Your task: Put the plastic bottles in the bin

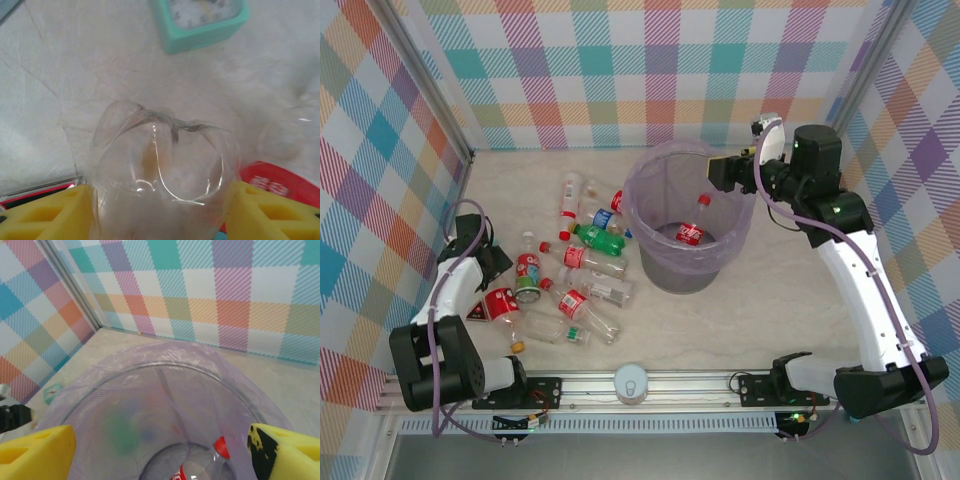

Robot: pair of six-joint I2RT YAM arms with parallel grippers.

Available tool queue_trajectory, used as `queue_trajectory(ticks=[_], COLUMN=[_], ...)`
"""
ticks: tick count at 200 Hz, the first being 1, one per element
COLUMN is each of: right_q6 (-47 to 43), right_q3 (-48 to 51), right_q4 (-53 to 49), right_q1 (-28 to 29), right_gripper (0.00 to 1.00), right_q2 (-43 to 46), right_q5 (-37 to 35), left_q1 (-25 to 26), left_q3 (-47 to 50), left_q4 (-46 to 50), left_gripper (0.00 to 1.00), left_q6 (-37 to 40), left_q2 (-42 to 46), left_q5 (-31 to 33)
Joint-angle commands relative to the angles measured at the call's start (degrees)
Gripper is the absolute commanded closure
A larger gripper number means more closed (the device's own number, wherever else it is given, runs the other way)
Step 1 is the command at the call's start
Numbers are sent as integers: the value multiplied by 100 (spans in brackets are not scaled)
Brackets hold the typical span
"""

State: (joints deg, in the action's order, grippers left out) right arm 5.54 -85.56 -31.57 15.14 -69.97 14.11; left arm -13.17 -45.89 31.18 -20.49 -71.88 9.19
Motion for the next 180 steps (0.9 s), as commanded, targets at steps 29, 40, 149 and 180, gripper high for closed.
queue_trajectory(ticks=[29, 40, 149, 180], right_q6=[166, 178, -17, 56], right_q3=[408, 425, 35, -92], right_q4=[-317, -372, -1306, -1240], right_q1=[-96, -99, -99, -83], right_gripper=[12, 12, 17, 18], right_q2=[490, 558, 735, 526], right_q5=[-320, -332, 788, 1211], left_q1=[242, 322, 1236, 1966], left_q3=[-191, -307, -1749, -2587], left_q4=[366, 490, -80, -495], left_gripper=[40, 40, 45, 44], left_q6=[139, 151, -785, -936], left_q2=[796, 928, 938, 479], left_q5=[-452, -475, -1443, -1426])
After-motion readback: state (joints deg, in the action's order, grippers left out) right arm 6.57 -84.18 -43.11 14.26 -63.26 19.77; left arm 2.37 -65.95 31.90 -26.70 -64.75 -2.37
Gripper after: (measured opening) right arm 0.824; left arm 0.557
